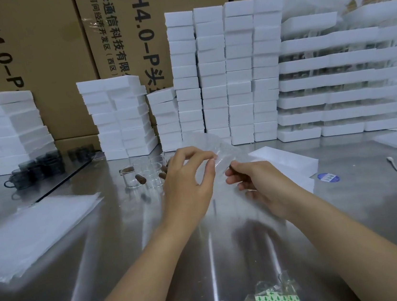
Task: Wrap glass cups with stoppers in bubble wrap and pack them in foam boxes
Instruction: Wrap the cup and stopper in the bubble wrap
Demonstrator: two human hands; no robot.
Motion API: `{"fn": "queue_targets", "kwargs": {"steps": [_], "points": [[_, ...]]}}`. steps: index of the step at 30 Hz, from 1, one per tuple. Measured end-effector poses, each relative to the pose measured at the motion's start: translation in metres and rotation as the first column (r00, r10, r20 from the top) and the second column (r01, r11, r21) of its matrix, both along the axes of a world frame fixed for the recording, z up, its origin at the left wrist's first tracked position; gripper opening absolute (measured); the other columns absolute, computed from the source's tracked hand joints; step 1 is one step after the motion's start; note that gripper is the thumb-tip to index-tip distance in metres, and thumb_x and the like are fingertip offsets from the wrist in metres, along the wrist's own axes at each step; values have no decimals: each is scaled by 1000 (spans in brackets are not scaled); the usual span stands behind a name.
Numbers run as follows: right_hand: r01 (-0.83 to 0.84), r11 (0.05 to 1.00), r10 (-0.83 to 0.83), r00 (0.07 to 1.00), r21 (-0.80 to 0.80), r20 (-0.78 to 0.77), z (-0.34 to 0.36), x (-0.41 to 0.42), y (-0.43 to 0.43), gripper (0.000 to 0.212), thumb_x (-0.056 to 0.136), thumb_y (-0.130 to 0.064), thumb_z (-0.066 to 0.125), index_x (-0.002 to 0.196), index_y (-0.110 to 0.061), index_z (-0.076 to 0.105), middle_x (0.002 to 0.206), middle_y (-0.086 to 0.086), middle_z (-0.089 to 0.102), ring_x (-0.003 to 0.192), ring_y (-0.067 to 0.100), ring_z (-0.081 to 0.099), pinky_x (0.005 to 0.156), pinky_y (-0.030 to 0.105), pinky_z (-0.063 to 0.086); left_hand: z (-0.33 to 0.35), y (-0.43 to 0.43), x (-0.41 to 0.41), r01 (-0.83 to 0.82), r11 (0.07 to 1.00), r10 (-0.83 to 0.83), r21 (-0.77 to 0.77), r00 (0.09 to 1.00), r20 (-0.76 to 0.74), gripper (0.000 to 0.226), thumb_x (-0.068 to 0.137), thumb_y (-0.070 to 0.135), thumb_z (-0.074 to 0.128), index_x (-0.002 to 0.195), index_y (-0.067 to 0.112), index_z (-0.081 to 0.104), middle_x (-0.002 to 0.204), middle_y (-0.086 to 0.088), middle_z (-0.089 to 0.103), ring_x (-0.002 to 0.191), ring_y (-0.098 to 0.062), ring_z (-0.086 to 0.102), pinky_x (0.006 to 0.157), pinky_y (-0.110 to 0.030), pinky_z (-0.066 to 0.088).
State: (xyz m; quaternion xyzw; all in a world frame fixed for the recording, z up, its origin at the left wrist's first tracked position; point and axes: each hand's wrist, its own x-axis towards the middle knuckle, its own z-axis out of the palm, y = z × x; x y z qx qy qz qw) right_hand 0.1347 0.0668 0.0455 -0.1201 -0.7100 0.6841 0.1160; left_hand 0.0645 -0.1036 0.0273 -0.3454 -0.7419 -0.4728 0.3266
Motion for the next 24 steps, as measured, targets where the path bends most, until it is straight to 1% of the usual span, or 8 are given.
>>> {"fn": "queue_targets", "kwargs": {"steps": [1, 5, 10, 13, 16, 19, 21, 24], "points": [[-45, 999, 45, 999, -6, 20, -1, 0, 0, 30, 103, -39, 61, 105, -14, 78, 92, -5, 80, 67, 7, 58, 64, 23, 42, 0, 0, -1, 27, 1000, -27, 4, 1000, 7, 16, 105, 35, 62, 113, 37, 76, 119, 21, 57, 121, -13, 59, 100, -30, 49], [-109, 988, 104, 993, 109, 47, -4, -2, -1, 31, 104, -41, 58, 112, -18, 78, 101, -5, 82, 83, 9, 62, 78, 27, 43, -1, 1, 2, 64, 997, -64, -34, 998, -5, 21, 105, 42, 56, 112, 39, 75, 127, 26, 54, 129, -3, 54, 103, -18, 41], [-9, 948, 37, 996, 317, -81, -9, -2, 0, 28, 107, -41, 52, 108, -25, 75, 99, -13, 80, 84, 4, 68, 75, 23, 45, -1, 3, 7, 97, 987, -112, -128, 987, -117, 26, 105, 42, 56, 109, 30, 79, 134, 17, 58, 129, -7, 53, 106, -46, 46], [9, 953, 33, 991, 304, -133, -11, -5, -1, 25, 107, -33, 49, 102, -32, 74, 94, -22, 77, 76, -1, 67, 72, 19, 45, -2, 5, 10, 113, 980, -139, -165, 979, -151, 25, 105, 41, 57, 110, 30, 79, 139, 14, 57, 133, -8, 50, 109, -45, 43], [-2, 987, 24, 991, 163, -129, -6, -6, 0, 28, 108, -33, 48, 111, -26, 74, 97, -19, 77, 81, 7, 64, 74, 25, 44, 6, 5, 13, 151, 988, -151, -3, 986, -70, 24, 104, 45, 60, 119, 34, 75, 143, 15, 54, 139, -3, 46, 117, -25, 33], [14, 985, 10, 990, 169, -141, -2, -6, 4, 30, 104, -37, 54, 110, -18, 76, 105, -7, 75, 84, 8, 60, 78, 26, 45, 19, -8, 3, 87, 951, -118, 296, 989, 87, 25, 103, 37, 64, 127, 35, 69, 136, 20, 56, 139, -5, 48, 116, -21, 34], [6, 976, 33, 984, 219, -174, 0, -2, 5, 38, 99, -39, 58, 108, -5, 70, 94, 15, 58, 80, 19, 45, 78, 33, 38, 25, -21, -9, 33, 917, -121, 397, 972, 199, 31, 101, 30, 70, 132, 33, 66, 134, 23, 59, 130, 8, 51, 104, -8, 37], [-39, 961, 104, 969, 275, -223, 1, 1, 6, 56, 97, -53, 62, 102, 3, 60, 85, 7, 38, 80, 21, 29, 72, 35, 28, 25, -32, -27, 103, 878, -318, 467, 856, 408, 41, 97, 28, 78, 133, 38, 63, 120, 28, 71, 107, 21, 61, 82, -2, 47]]}}
